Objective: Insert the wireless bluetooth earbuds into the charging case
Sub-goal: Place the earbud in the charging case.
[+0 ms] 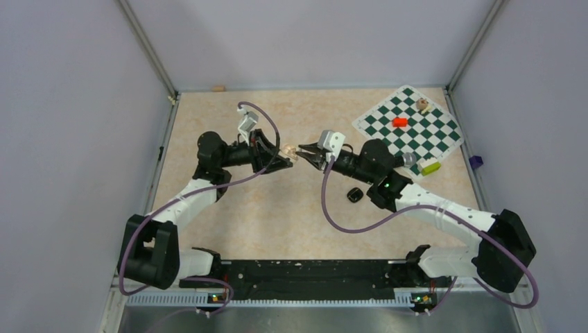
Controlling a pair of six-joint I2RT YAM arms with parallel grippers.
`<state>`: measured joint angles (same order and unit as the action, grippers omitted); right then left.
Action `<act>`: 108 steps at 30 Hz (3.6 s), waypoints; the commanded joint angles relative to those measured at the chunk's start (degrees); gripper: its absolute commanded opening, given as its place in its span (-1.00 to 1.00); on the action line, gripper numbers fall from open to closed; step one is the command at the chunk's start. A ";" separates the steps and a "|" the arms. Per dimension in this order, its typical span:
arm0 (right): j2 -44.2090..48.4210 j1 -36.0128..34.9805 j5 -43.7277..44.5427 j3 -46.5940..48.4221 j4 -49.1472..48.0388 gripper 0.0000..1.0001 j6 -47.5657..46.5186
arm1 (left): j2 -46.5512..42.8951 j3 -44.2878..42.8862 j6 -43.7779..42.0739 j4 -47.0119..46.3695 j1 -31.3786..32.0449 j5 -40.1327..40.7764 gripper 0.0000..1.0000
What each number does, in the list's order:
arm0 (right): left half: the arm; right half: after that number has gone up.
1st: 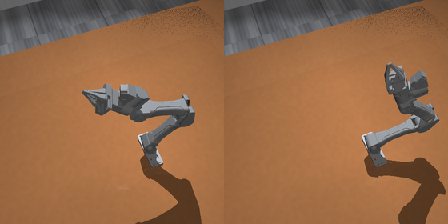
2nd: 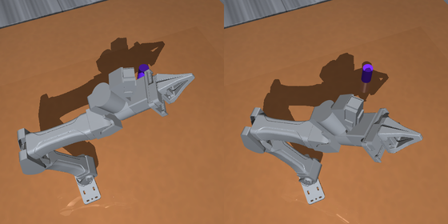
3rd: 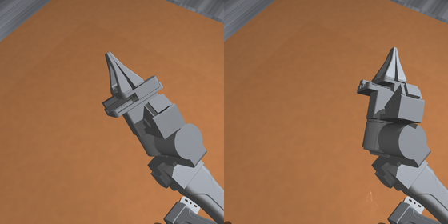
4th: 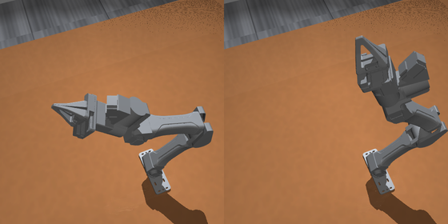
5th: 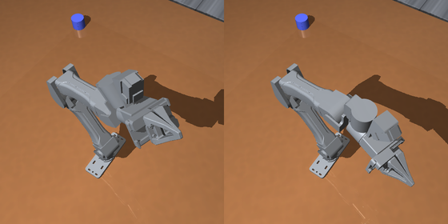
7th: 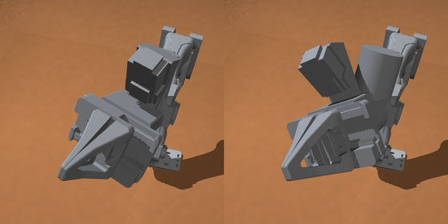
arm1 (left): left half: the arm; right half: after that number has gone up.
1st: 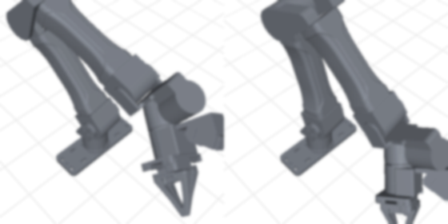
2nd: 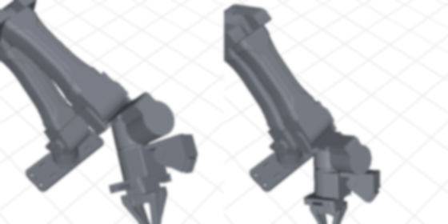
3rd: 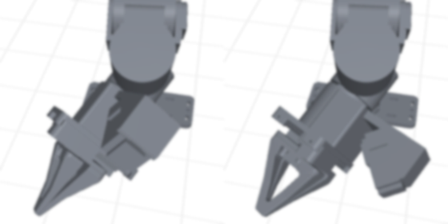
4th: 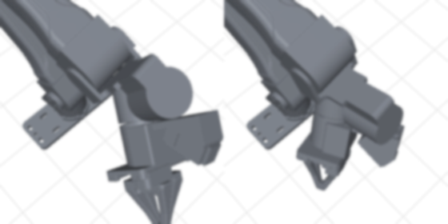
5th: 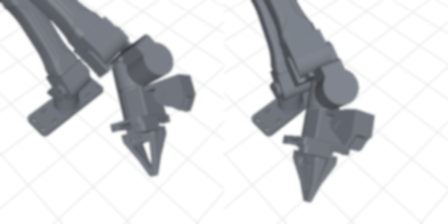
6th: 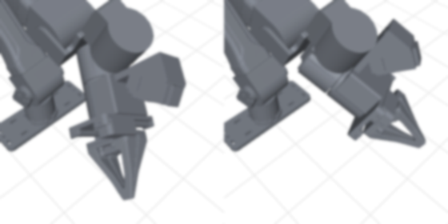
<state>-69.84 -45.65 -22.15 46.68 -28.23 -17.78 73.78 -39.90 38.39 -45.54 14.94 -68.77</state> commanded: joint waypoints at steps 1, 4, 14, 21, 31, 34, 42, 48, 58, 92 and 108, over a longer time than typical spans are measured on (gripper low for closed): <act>-1.48 -2.81 0.50 1.73 -0.19 -0.83 -0.11 | -0.79 -0.02 1.66 -5.42 -0.61 4.83 -1.00; -1.95 -3.12 1.40 2.09 0.01 -0.83 -0.40 | -0.72 0.09 1.50 -5.27 -0.66 5.08 -1.00; -1.32 -3.13 2.85 2.04 -0.89 -0.83 -0.76 | -0.04 -1.00 -2.48 2.84 -0.61 8.67 -1.00; -2.38 -3.98 9.24 4.97 1.61 -0.84 1.65 | -0.34 -0.75 -3.89 4.38 -0.66 10.55 -1.00; -4.07 -5.58 10.62 6.41 3.27 -0.82 0.56 | -0.61 -0.01 -4.45 2.92 -0.53 7.52 -1.00; -3.44 -5.52 8.91 6.87 4.60 -0.81 0.47 | -0.76 0.17 -5.00 2.99 -0.55 6.96 -1.00; -3.84 -5.54 7.12 8.48 7.02 -0.75 0.96 | -1.13 0.63 -6.69 3.00 -0.44 4.66 -1.00; -3.56 -5.55 6.11 8.93 7.79 -0.73 2.06 | -1.85 0.85 -6.31 2.01 -0.44 4.02 -1.00; -3.57 -5.46 6.29 10.21 9.58 -0.63 3.94 | -2.15 1.45 -4.75 -1.00 -0.52 3.80 -1.00; 3.72 3.75 -6.65 17.07 18.27 0.44 11.02 | -3.79 2.95 -1.20 -8.68 -1.23 -0.04 -1.00; 2.87 8.49 2.23 8.59 13.85 0.79 3.01 | -12.56 -1.16 1.71 -10.42 -7.38 -5.12 -1.00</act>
<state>-66.11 -38.72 -22.59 55.86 -11.33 -12.91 64.20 -38.48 35.16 -47.88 10.66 -73.21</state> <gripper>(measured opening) 0.889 0.335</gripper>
